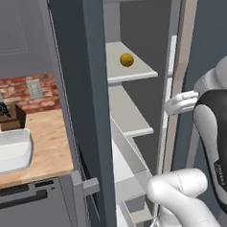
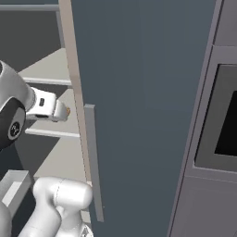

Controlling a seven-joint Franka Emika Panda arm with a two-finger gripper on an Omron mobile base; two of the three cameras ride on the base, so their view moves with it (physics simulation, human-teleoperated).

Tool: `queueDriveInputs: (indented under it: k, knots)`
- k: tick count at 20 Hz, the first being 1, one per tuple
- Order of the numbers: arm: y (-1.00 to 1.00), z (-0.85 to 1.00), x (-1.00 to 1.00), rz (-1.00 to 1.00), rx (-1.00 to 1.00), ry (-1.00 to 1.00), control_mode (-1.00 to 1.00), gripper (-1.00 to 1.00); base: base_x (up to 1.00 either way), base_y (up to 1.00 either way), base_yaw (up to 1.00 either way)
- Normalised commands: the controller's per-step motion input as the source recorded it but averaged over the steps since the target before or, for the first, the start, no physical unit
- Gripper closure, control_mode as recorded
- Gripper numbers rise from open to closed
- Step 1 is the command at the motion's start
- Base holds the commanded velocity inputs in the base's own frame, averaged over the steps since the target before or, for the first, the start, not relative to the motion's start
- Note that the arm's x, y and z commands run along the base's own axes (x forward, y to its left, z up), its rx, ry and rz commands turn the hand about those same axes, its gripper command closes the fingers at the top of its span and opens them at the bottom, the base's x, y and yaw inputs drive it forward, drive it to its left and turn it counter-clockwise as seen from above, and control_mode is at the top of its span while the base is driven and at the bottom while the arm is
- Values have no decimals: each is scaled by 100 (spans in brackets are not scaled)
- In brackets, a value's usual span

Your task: Take the lemon and potato out of the freezer and place them in the tupperware container on the counter. Then put the tupperware containing the vegetables back in the freezer.

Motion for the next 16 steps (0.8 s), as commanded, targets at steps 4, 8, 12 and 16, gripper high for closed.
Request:
queueDriveInputs:
  k: [4, 8, 12, 16]
  knots:
    - [21, 61, 1, 0, 0, -21, -100, -100, 0, 0, 0]
    - [17, 53, 21, 0, 0, -9, -100, -100, 0, 0, 0]
    - [11, 37, 33, 0, 0, -1, -100, -100, 0, 0, 0]
    - [13, 19, 27, 0, 0, -1, -100, -100, 0, 0, 0]
